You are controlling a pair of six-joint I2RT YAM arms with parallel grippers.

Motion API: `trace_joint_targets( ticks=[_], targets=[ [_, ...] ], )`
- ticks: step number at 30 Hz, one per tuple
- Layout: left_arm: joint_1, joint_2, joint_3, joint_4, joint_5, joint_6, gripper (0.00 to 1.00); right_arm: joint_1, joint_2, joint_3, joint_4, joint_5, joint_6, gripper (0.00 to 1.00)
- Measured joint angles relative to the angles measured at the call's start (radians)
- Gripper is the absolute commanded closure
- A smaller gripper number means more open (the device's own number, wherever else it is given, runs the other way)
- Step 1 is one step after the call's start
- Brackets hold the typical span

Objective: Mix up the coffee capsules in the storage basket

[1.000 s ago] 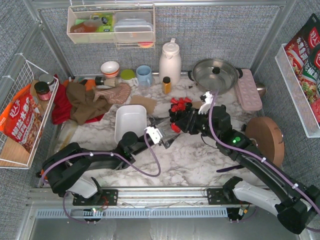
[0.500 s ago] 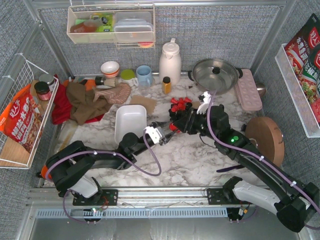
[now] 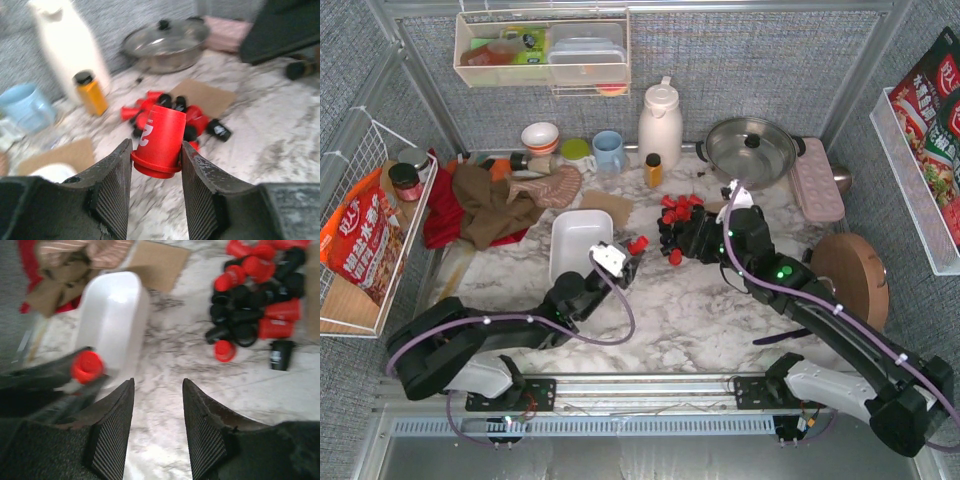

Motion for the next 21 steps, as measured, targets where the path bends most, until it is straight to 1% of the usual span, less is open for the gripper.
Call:
trace_joint_targets(
  ticks=[3,6,9,12,16,21],
  targets=[
    [0.032,-0.063,0.016,-0.148,-0.124,-0.059,0.54,-0.002,0.047,0.002,-0.034,0.093,-0.045,0.52],
    [0.120,-0.120,0.054,-0.334,-0.210,-0.172,0.53,-0.003,0.131,0.008,-0.064,0.169,-0.092,0.52],
    [0.219,-0.147,0.067,-0.475,-0.245,-0.301,0.52,-0.002,0.253,0.023,-0.065,0.206,-0.135,0.52],
    [0.300,-0.136,0.094,-0.582,-0.226,-0.386,0.51,-0.002,0.376,0.035,-0.050,0.202,-0.172,0.51],
    [0.389,-0.061,0.172,-0.661,-0.156,-0.463,0.51,0.001,0.526,0.080,-0.015,0.186,-0.197,0.49],
    [0.464,0.028,0.216,-0.711,-0.097,-0.528,0.45,0.008,0.635,0.106,0.033,0.171,-0.205,0.49]
  ],
)
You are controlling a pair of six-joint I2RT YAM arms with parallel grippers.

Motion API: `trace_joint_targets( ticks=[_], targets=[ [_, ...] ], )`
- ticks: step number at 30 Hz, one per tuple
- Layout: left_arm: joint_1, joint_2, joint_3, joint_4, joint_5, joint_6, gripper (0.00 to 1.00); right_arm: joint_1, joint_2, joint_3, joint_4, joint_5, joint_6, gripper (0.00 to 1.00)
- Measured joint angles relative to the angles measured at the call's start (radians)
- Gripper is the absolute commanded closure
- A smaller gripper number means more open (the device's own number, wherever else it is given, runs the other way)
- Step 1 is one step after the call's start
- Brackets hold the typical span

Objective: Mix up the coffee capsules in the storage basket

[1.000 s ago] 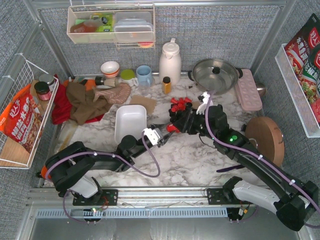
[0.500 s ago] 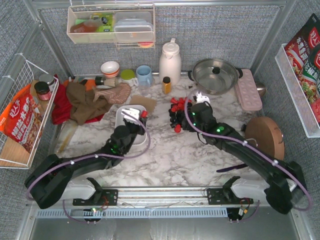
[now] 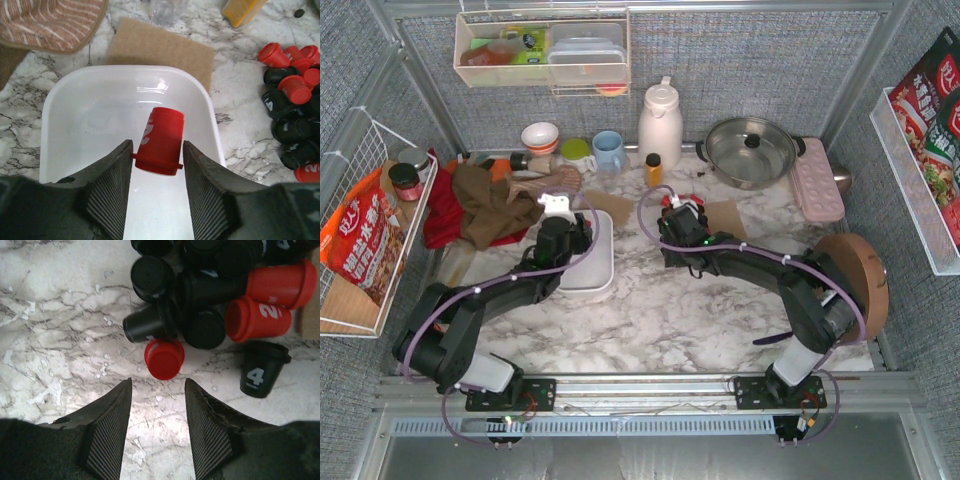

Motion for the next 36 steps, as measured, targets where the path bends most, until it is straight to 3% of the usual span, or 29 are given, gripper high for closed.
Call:
trace_joint_targets(
  ticks=[9,13,24,31,36],
  targets=[
    [0.040,0.005,0.018,-0.038,0.073,-0.040,0.21,0.001,0.078,0.068,0.026,0.019,-0.012,0.50],
    [0.042,-0.051,0.030,-0.063,0.104,-0.029,0.20,0.001,0.101,0.090,0.012,0.042,-0.019,0.52],
    [0.017,-0.127,0.008,-0.131,0.277,0.029,0.19,0.005,0.106,0.092,0.000,0.053,-0.010,0.80],
    [-0.101,-0.172,-0.081,-0.071,0.309,0.147,0.17,0.010,-0.015,0.075,-0.041,0.025,0.015,0.81],
    [-0.172,-0.178,-0.143,0.028,0.354,0.259,0.10,0.029,-0.178,0.054,-0.076,-0.017,0.027,0.81]
  ],
)
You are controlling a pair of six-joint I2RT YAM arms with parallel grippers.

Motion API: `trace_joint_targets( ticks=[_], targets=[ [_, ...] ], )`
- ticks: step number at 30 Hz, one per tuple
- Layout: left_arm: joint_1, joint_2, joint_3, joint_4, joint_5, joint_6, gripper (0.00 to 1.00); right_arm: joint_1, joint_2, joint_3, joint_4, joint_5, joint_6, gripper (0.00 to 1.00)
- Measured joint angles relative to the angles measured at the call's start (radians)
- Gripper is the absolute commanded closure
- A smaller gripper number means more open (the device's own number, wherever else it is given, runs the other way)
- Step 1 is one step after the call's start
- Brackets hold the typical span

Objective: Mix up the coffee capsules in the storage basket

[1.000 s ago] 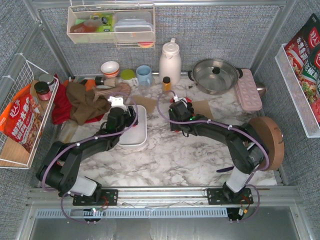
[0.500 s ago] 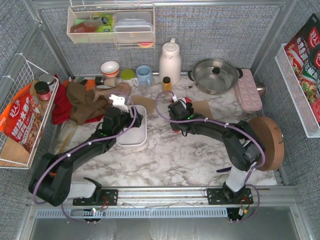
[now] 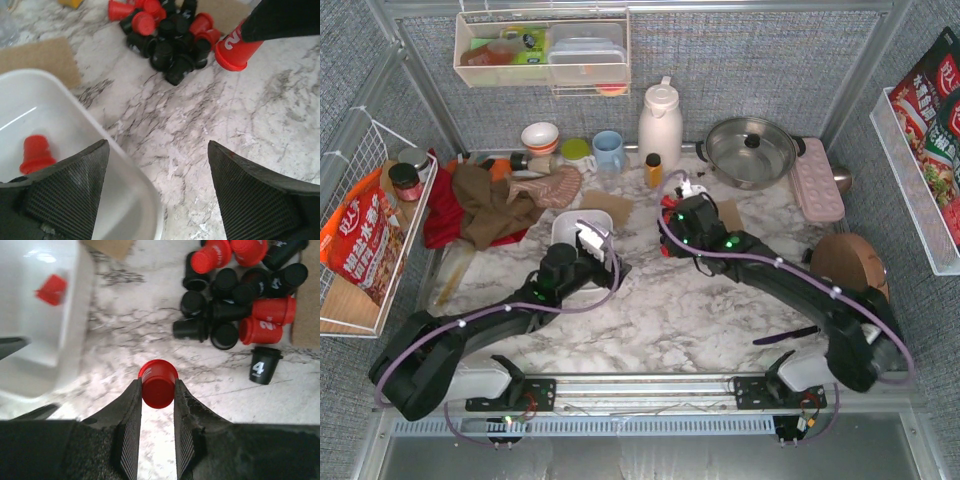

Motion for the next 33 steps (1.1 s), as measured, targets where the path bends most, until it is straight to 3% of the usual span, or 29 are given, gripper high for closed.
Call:
trace_joint_targets(
  ticks=[10,11,21,25,30,33],
  targets=[
    [-0.056,0.066,-0.079,0.311,0.171,0.114,0.11,0.076,-0.304,-0.077,-0.002,-0.144,0.017,0.81],
    [-0.083,0.084,-0.087,0.407,0.221,0.137,0.12,0.085,-0.340,-0.107,0.006,-0.188,0.036,0.81],
    [-0.143,0.156,-0.057,0.548,0.294,0.163,0.14,0.098,-0.353,-0.149,0.074,-0.278,0.068,0.81],
    [-0.156,0.171,-0.056,0.580,0.303,0.164,0.29,0.102,-0.355,-0.154,0.083,-0.296,0.078,0.81],
    [-0.161,0.171,-0.056,0.618,0.302,0.172,0.39,0.102,-0.360,-0.160,0.085,-0.299,0.084,0.80],
    [-0.163,0.171,-0.057,0.622,0.301,0.172,0.47,0.102,-0.360,-0.161,0.085,-0.300,0.085,0.67]
  ],
)
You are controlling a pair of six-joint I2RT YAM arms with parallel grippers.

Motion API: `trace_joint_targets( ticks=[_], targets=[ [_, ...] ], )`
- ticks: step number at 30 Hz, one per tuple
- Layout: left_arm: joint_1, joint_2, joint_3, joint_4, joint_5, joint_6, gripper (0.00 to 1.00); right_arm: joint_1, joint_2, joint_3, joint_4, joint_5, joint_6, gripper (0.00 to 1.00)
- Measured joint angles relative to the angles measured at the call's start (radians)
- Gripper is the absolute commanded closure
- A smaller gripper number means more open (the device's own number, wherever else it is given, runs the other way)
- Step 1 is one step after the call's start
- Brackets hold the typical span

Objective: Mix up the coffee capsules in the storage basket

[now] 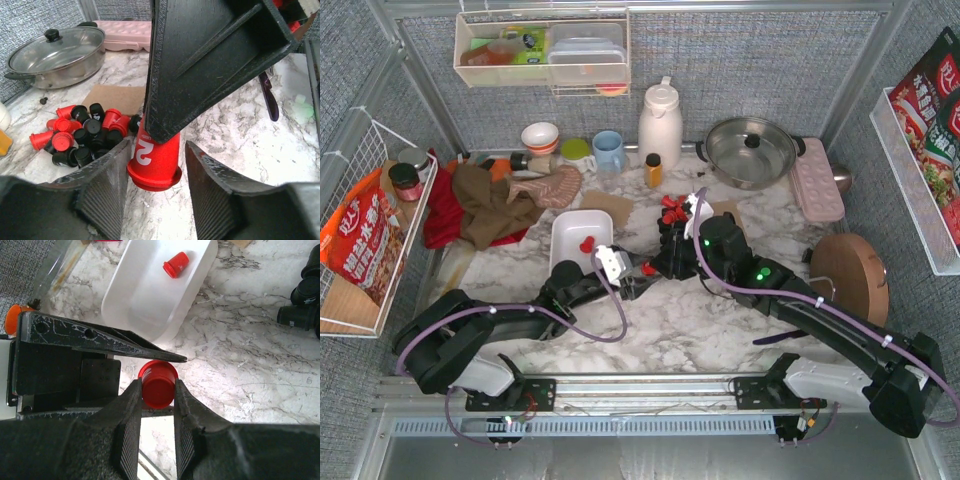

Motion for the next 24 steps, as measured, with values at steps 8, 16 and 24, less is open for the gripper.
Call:
trace_joint_targets(
  ticks=[8,16,24],
  targets=[
    [-0.004,-0.010,-0.036,0.012,-0.062,0.001,0.57,0.000,-0.022,0.016,-0.029,0.056,0.003,0.50],
    [0.011,-0.098,-0.042,-0.125,-0.348,-0.055,0.56,-0.018,0.002,0.051,-0.097,0.281,-0.042,0.47],
    [0.178,-0.170,0.006,-0.420,-0.611,-0.215,0.52,-0.118,0.275,0.097,-0.121,0.435,-0.107,0.47]
  ],
)
